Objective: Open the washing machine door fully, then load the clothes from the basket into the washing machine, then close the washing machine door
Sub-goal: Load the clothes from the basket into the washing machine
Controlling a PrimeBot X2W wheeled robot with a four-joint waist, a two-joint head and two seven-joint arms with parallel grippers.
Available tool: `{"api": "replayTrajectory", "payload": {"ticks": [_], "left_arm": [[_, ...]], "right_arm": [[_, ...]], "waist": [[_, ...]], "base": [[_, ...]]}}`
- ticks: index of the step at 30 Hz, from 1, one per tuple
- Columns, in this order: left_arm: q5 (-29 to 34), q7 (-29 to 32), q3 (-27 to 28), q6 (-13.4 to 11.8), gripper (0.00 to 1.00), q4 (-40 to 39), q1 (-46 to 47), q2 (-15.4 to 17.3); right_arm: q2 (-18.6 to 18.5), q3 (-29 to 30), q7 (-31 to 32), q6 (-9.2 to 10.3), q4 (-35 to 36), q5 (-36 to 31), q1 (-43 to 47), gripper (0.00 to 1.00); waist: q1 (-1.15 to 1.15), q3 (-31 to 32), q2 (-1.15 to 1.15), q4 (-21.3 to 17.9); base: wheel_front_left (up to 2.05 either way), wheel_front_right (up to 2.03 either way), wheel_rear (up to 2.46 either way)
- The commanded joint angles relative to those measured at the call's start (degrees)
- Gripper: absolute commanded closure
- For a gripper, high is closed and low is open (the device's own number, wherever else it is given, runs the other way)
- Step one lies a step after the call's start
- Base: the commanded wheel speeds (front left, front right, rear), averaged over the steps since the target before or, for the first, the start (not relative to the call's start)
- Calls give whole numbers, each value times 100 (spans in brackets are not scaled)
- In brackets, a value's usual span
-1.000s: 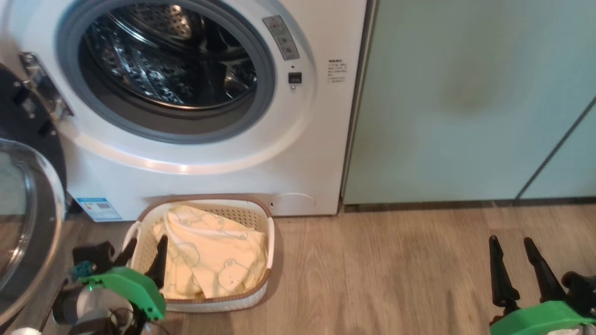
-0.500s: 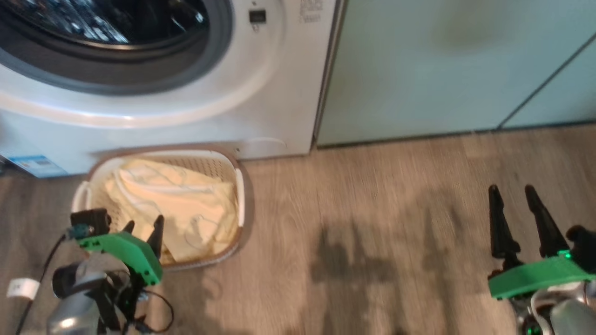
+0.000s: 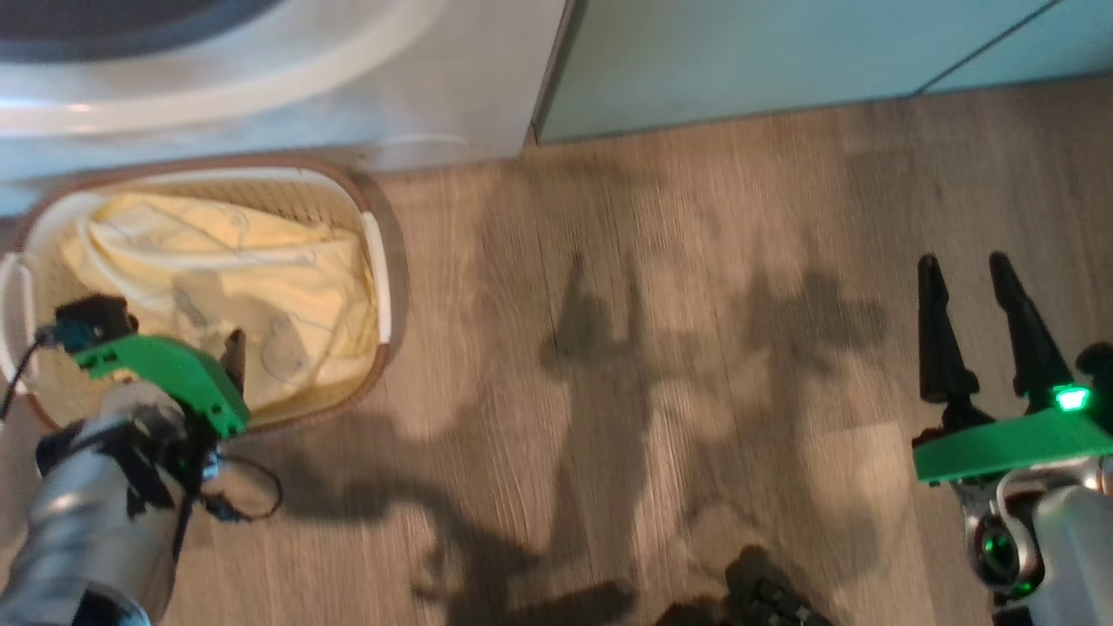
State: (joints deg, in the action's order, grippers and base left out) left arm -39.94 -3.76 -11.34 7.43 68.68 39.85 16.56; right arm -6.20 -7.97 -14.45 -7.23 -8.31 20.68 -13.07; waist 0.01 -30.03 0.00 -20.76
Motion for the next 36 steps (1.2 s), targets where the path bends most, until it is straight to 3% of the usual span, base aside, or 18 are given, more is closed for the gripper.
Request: {"api": "replayTrajectory", "payload": {"ticks": [1,16,29,30,32,36], "left_arm": [[-63,39,111,5,0,7,159,274],[-237,440,177,-104,0,430,1345,639],[59,689,-199,-121,0,480,2212,792],[94,701,-248,-109,15,483,2240,789],[146,644,-333,-75,100,479,2280,784],[199,446,-474,-21,100,449,2272,766]], "right_arm": [[-27,-79,-55,-25,190,47,-104,0],[29,-108,-55,-25,445,60,-613,0],[86,-107,-55,-25,565,65,-774,0],[87,-113,-55,-25,568,61,-783,0],[89,-120,-55,-25,565,48,-796,0],[103,-126,-55,-25,541,33,-837,0]], "waist": [[-1,-377,0,-71],[-1,-1828,0,-131],[-1,-2570,0,-198],[-1,-2595,0,-197],[-1,-2622,0,-193],[-1,-2596,0,-194]], "base": [[0,0,0],[0,0,0],[0,0,0],[0,0,0],[0,0,0],[0,0,0]]}}
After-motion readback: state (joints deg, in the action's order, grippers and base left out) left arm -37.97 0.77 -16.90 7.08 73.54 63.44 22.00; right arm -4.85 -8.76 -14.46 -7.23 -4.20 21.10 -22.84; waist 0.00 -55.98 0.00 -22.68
